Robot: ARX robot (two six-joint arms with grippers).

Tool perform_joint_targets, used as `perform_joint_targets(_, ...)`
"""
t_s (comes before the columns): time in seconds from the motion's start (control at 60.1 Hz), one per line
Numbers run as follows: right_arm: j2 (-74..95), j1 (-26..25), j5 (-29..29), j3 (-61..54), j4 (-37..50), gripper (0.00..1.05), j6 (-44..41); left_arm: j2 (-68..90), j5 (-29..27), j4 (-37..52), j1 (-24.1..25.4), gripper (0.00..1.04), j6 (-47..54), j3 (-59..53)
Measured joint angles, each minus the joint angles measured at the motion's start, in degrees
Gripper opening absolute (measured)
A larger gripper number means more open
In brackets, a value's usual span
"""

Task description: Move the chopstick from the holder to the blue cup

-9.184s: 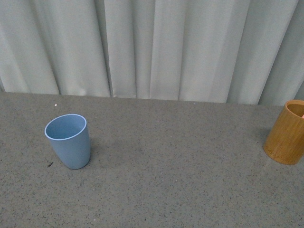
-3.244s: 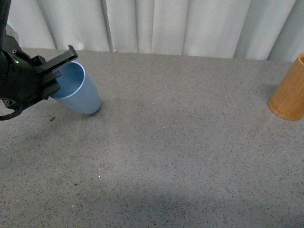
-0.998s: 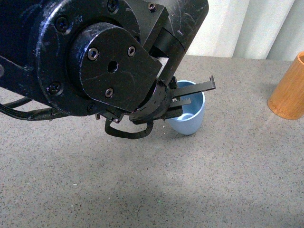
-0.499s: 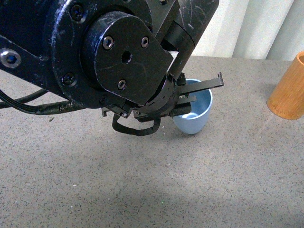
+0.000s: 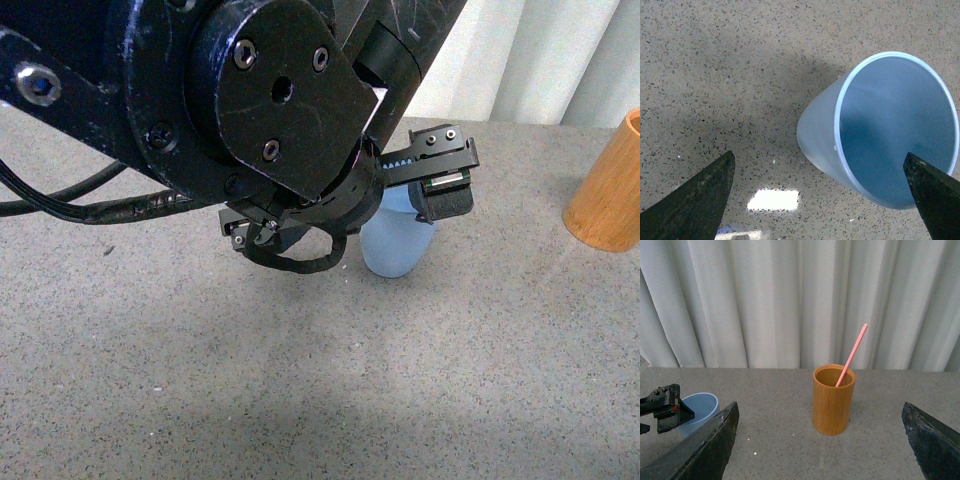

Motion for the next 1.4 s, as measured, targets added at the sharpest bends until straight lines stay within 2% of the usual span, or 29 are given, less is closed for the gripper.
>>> perform_joint_targets(0.2, 0.00, 0.00, 0.00, 0.00, 0.00, 0.95, 0.00, -1.64, -0.92, 1.86, 0.15, 0.98, 0.02, -0.96)
perform_joint_targets(0.233, 0.00, 0.00, 0.00, 0.00, 0.00, 0.95, 0.00, -1.68, -5.29, 8.00, 0.13, 0.94, 3.17, -3.06)
perform_joint_targets(0.283, 0.00, 0.00, -0.02, 0.00, 0.00, 0.95, 0.00, -2.54, -15.28, 26.88, 0.98, 0.83, 12.31, -10.43)
perform_joint_targets(0.316, 0.00, 0.00, 0.00, 0.00, 0.00, 0.95, 0.00, -4.35, -17.27, 39.17, 2.27, 0.76, 18.99, -16.98)
perform_joint_targets(0.333, 0.00, 0.00, 0.00, 0.00, 0.00, 0.95, 0.00, -4.96, -17.18, 41.79, 2.73, 0.74, 20.52, -18.60)
perform_joint_targets(0.383, 0.00, 0.00, 0.09, 0.00, 0.00, 0.95, 0.00, -8.96, -15.50, 52.54, 5.73, 0.65, 27.21, -25.92)
perform_joint_targets(0.433, 0.00, 0.00, 0.09, 0.00, 0.00, 0.95, 0.00, -13.16, -12.59, 58.86, 9.11, 0.58, 30.82, -30.99)
perform_joint_targets(0.466, 0.00, 0.00, 0.09, 0.00, 0.00, 0.95, 0.00, -18.71, -7.78, 63.65, 14.23, 0.49, 33.68, -36.44)
perform_joint_targets(0.482, 0.00, 0.00, 0.07, 0.00, 0.00, 0.95, 0.00, -19.76, -7.26, 64.30, 15.37, 0.47, 34.10, -37.44)
perform_joint_targets(0.599, 0.00, 0.00, -0.09, 0.00, 0.00, 0.95, -0.02, -26.18, 7.89, 67.49, 29.90, 0.27, 36.85, -46.51)
perform_joint_targets(0.632, 0.00, 0.00, -0.07, 0.00, 0.00, 0.95, 0.00, -26.99, 10.05, 67.45, 33.38, 0.22, 37.22, -48.48)
perform_joint_targets(0.665, 0.00, 0.00, -0.02, 0.00, 0.00, 0.95, 0.00, -28.52, 10.54, 66.69, 36.39, 0.15, 37.44, -51.08)
perform_joint_targets(0.732, 0.00, 0.00, -0.02, 0.00, 0.00, 0.95, 0.00, -34.60, 11.50, 61.40, 37.59, 0.04, 37.64, -54.88)
perform_joint_targets(0.815, 0.00, 0.00, -0.07, 0.00, 0.00, 0.95, 0.00, -50.16, 12.94, 48.85, 37.44, 0.04, 38.10, -60.26)
perform_joint_targets(0.849, 0.00, 0.00, -0.02, 0.00, 0.00, 0.95, 0.00, -57.70, 13.03, 42.49, 37.40, 0.04, 38.27, -62.14)
perform_joint_targets(0.915, 0.00, 0.00, 0.17, 0.00, 0.00, 0.95, 0.00, -78.01, 12.92, 22.45, 37.42, 0.04, 38.45, -63.58)
perform_joint_targets(0.982, 0.00, 0.00, 0.13, 0.00, 0.00, 0.95, 0.00, -95.47, 13.03, 7.10, 37.42, 0.04, 38.64, -63.58)
perform_joint_targets(1.065, 0.00, 0.00, 0.15, 0.00, 0.00, 0.95, 0.00, -111.10, 12.94, -4.61, 37.42, 0.04, 38.66, -63.56)
perform_joint_targets(1.248, 0.00, 0.00, -0.02, 0.00, 0.00, 0.95, 0.00, -116.85, 12.85, -7.21, 37.42, 0.04, 38.66, -63.56)
perform_joint_targets(1.381, 0.02, 0.00, 0.15, 0.00, 0.02, 0.95, 0.00, -116.98, 12.92, -7.23, 37.42, 0.26, 38.69, -63.56)
perform_joint_targets(1.398, 0.61, 0.74, 2.56, -0.11, 1.18, 0.95, 0.22, -116.98, 12.92, -7.23, 37.42, 0.30, 38.69, -63.56)
